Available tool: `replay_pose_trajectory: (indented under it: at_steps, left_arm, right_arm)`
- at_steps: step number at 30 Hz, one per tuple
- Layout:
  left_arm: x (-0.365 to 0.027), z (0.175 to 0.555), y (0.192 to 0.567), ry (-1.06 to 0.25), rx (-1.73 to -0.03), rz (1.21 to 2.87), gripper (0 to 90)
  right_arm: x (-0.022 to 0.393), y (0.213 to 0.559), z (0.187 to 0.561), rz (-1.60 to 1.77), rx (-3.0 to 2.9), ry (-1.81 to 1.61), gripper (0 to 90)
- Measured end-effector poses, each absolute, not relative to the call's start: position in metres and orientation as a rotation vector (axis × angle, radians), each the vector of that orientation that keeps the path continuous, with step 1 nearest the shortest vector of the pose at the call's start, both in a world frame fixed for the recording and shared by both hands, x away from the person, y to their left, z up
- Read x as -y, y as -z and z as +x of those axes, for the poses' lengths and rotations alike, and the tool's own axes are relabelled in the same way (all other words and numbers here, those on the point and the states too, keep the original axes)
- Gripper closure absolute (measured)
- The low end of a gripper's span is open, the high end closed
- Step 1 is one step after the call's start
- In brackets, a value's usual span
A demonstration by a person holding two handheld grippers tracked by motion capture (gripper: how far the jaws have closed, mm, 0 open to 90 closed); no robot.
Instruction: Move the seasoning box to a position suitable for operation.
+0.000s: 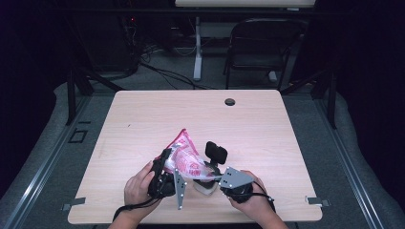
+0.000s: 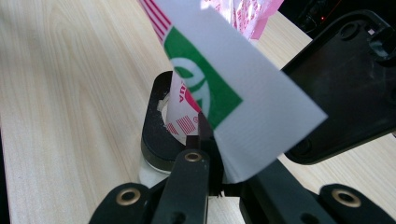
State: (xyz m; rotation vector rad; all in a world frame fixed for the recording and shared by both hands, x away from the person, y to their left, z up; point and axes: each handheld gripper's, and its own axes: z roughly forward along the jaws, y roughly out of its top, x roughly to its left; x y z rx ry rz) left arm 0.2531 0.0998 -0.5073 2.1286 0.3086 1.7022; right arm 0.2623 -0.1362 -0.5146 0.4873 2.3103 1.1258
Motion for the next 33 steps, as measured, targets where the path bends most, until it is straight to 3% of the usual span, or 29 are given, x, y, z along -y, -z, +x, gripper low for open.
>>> replay_pose_trajectory:
  at_steps: [33]
  left_arm:
    - [-0.0972, 0.2504, 0.5046, -1.804, -0.235, 2.157, 67.1]
  right_arm:
    - [0.1373, 0.5129, 0.2616, 0.500, -2.289, -1.134, 89.9]
